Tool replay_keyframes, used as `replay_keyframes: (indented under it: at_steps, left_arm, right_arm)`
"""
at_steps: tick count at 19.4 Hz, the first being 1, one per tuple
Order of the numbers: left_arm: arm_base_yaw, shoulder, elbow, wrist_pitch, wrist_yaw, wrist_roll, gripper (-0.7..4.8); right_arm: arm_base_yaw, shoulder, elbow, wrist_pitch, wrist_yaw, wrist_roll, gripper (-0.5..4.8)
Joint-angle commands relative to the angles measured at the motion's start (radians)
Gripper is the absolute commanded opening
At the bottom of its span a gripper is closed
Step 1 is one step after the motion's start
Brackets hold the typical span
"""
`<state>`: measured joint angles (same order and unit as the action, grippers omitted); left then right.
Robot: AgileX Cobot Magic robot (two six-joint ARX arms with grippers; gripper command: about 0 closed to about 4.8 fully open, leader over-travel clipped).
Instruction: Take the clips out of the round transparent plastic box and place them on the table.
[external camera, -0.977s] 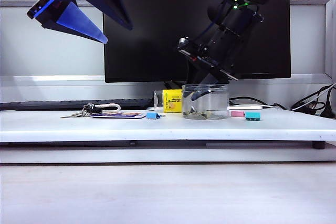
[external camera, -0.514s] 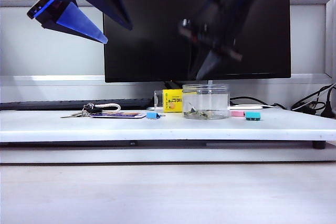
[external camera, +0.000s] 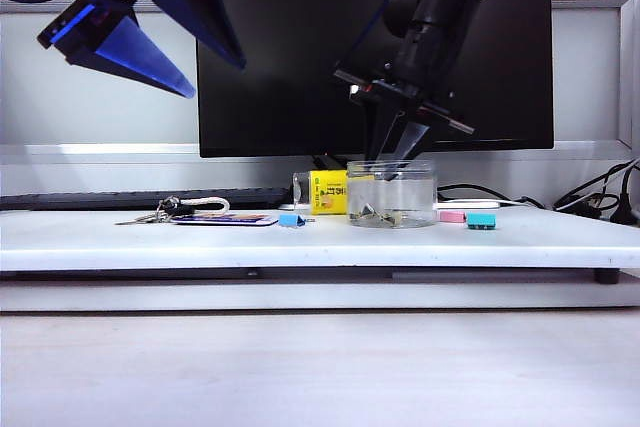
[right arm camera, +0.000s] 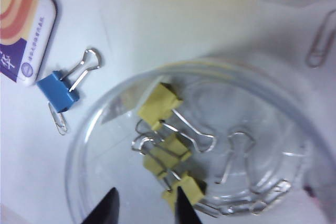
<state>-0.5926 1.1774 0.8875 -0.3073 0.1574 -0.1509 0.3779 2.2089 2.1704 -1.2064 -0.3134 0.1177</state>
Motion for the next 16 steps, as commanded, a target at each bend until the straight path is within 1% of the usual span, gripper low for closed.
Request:
replay_keyframes:
  at_steps: [1,2,12,14,16]
  left_arm:
    - [-0.002,-0.002,0.006,-0.001,0.013,-0.002,3.1]
    - [-0.002,-0.002,0.006,-0.002,0.027,-0.003,3.1]
    - [-0.001,-0.002,0.006,-0.038,0.03,0.006,3.1]
    - [-0.002,-0.002,0.006,-0.044,0.03,0.009,3.1]
    - [-0.001,-0.002,0.006,-0.044,0.03,0.013,3.1]
  right_arm:
    - [0.016,-0.003,0.005,0.005,-0.003,0.014,1.4]
    - [0.017,-0.001,0.005,0.003,-0.003,0.021,1.4]
    - [0.023,0.041,0.005,-0.011,-0.005,0.041,1.41]
    - [0.023,0.043,0.005,-0.001,-0.028,0.047,1.4]
    - [0.023,0.045,0.005,0.006,-0.024,0.048,1.4]
